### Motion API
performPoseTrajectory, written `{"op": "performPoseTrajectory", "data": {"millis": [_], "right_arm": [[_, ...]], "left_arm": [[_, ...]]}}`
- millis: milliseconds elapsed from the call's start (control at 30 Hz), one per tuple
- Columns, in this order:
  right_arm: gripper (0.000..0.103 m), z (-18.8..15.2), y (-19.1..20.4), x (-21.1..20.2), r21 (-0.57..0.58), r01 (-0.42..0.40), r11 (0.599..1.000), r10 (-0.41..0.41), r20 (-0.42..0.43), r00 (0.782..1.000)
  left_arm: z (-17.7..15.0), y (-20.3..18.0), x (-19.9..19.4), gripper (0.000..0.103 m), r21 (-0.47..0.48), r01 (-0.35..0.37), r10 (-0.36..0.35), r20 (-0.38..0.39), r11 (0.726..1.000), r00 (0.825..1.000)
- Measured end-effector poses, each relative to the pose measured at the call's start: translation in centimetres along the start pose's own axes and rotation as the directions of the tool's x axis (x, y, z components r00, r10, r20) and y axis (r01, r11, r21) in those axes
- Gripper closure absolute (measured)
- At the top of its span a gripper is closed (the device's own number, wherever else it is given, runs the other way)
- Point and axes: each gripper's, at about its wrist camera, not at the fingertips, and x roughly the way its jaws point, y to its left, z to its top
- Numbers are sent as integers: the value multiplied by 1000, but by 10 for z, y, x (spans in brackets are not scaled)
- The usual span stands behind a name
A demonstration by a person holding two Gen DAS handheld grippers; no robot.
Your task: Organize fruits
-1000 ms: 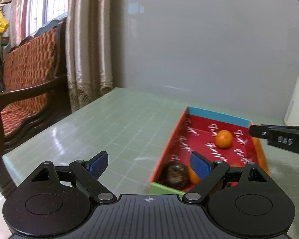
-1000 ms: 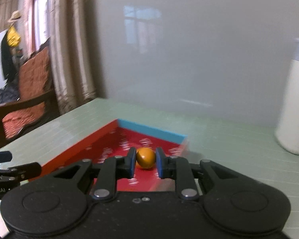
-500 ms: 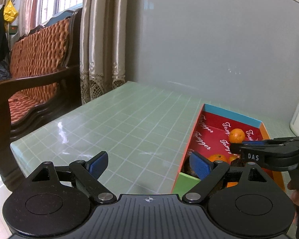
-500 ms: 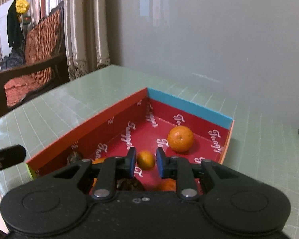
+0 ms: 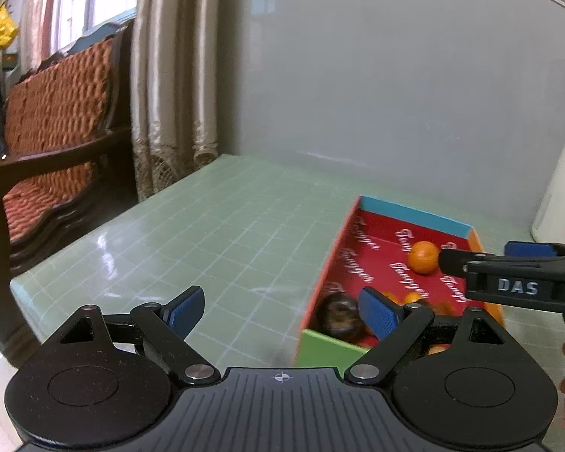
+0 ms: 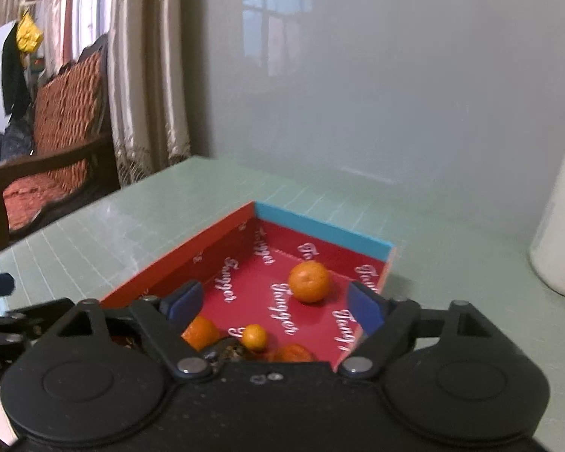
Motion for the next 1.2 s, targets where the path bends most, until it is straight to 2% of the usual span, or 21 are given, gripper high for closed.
{"op": "performPoseTrajectory", "data": {"millis": [100,167,233,400,567,833,1200], "right_arm": [[9,-4,-11,-20,40,25,999,-25,13,1000],[8,-8,-18,-32,64,40,997,-41,19,999],[5,-13,-25,-46,94,66,993,-68,21,997],[0,-30,-38,-70,153,121,981,-124,8,992],[0,-46,-45,-88,215,166,962,-166,-20,986],[0,-62,-42,-112,231,297,927,-287,-75,955],[0,-70,-23,-129,210,277,938,-269,-65,961]], "left_arm": [[4,-13,-6,13,33,14,-14,1,999,1000],[6,-22,-11,3,48,25,-25,-3,999,1000],[7,-31,-18,1,65,32,-32,7,997,999],[8,-48,-35,1,97,63,-65,12,993,998],[6,-58,-53,0,110,93,-94,9,990,996],[-1,-63,-74,0,125,100,-101,1,987,995],[-5,-57,-90,0,121,101,-104,19,987,994]]}}
